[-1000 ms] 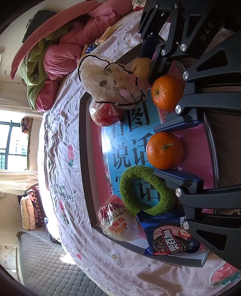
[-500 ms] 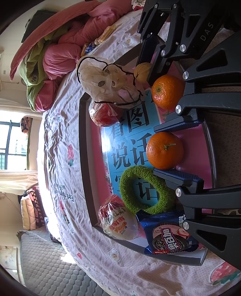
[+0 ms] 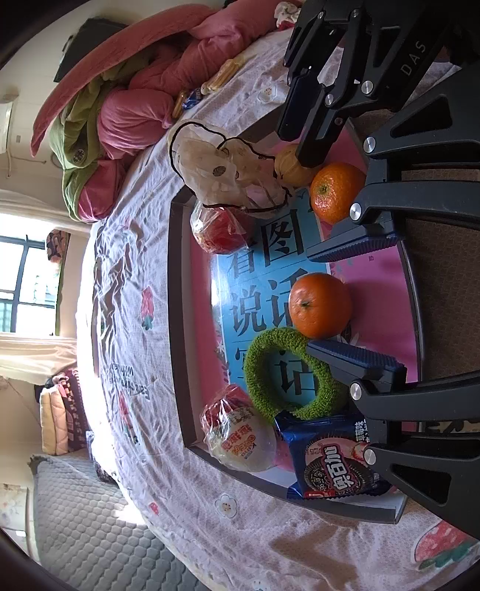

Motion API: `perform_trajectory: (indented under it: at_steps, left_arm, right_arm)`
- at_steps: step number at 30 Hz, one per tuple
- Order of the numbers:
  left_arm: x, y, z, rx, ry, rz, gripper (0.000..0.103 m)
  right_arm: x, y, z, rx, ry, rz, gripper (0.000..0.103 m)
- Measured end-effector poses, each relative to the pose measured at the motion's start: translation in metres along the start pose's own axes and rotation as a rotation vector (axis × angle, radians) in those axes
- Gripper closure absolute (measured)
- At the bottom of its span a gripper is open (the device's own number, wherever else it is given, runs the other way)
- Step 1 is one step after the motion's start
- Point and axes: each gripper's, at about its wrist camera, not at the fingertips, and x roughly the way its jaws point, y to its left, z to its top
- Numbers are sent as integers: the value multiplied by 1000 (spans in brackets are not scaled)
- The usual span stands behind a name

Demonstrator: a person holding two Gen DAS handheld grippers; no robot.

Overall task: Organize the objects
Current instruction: 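Open the left gripper on the orange while the right releases the walnut in the tray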

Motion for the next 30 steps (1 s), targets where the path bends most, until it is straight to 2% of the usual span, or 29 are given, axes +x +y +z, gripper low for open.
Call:
perform_trajectory:
  at_steps: [8,10,14,18,22,27,30]
  left_arm:
    - [-14,1,3,-14,-20,7,53]
    - [-20,1,4,-18,-28,12,47]
    - [-33,2,5,-26,-51,24,43]
    - [-43,5,6,-41,-67,40,38]
    - [-54,7,7,-46,-85,63,32]
    - [-64,9,7,-50,-100,93,30]
    - [-72,9,7,-57,-112,108,28]
  right_arm:
    - [-8,0,3,2,-27,0,70]
    - [-12,1,4,-1,-40,0,70]
    - [-19,5,6,-15,-67,-1,70]
    - [-27,9,8,-30,-102,-3,63]
    - [-35,14,9,-50,-137,-6,62]
    - [-45,20,9,-69,-172,-3,55]
    - [-53,23,10,-68,-213,-9,55]
